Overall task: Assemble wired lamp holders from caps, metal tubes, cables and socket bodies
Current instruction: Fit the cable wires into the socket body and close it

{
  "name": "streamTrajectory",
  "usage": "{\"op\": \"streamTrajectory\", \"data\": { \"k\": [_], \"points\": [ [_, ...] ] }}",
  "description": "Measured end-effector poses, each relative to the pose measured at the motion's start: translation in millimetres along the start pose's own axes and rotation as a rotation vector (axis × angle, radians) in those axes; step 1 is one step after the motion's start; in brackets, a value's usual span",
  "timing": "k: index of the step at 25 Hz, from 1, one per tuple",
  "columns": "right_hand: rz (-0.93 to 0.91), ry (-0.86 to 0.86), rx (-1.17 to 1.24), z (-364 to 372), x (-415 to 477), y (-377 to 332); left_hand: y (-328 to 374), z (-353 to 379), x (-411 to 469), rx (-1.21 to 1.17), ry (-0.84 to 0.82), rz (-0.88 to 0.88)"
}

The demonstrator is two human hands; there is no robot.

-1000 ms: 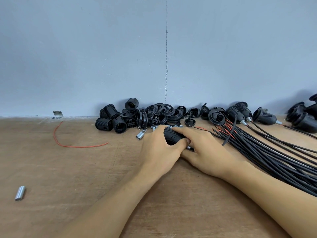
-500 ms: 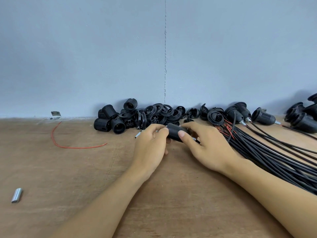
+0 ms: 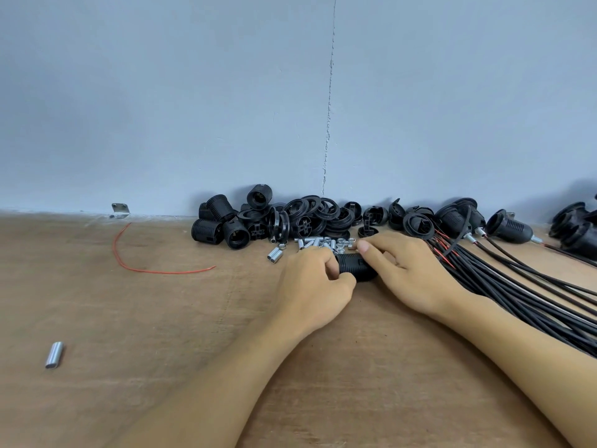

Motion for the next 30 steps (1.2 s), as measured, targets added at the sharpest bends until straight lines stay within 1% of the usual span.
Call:
{"op": "streamTrajectory", "data": {
  "k": [4,6,8,12,15,18,23,25,30],
  "points": [
    [0.049,0.125,0.009,6.3,10.7,-7.2,1.9,0.9,0.3,0.027,-0.014,0.007],
    [0.062,0.139,-0.005,12.2,22.2,-14.9,2.6,0.2,0.7,0.018,-0.022,0.000],
    [0.113,0.141,-0.024,18.1,40.9,-19.3,2.5,-0.4,1.4,0.003,-0.026,-0.016],
    [0.342,0.183,0.038,32.1,84.5,-17.3,-1.2,-2.5,3.7,-0.042,-0.005,-0.054],
    [0.517,0.203,0.019,42.0,105.3,-14.4,-2.6,-2.8,4.2,-0.070,-0.020,-0.069],
    [0.605,0.215,0.010,45.0,113.5,-13.5,-3.0,-1.5,3.9,-0.091,-0.041,-0.085],
    [0.609,0.256,0.143,43.8,117.4,-20.2,-3.9,-1.3,3.9,-0.115,-0.048,-0.097],
    [0.587,0.318,0.173,38.8,117.0,-23.3,-3.6,-0.7,3.3,-0.119,-0.053,-0.096],
    [0.465,0.489,0.148,21.8,109.2,-30.6,-5.3,0.2,4.0,-0.135,-0.046,-0.104]
  ]
}}
Point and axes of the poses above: each hand's wrist, its own x-axis towards the middle knuckle, its own z-axis out of the palm, y = z × x, the point moved 4 cm from there along x, towards the middle knuckle, and after that the axes turned 11 degrees about x, right-handed, at the moved point
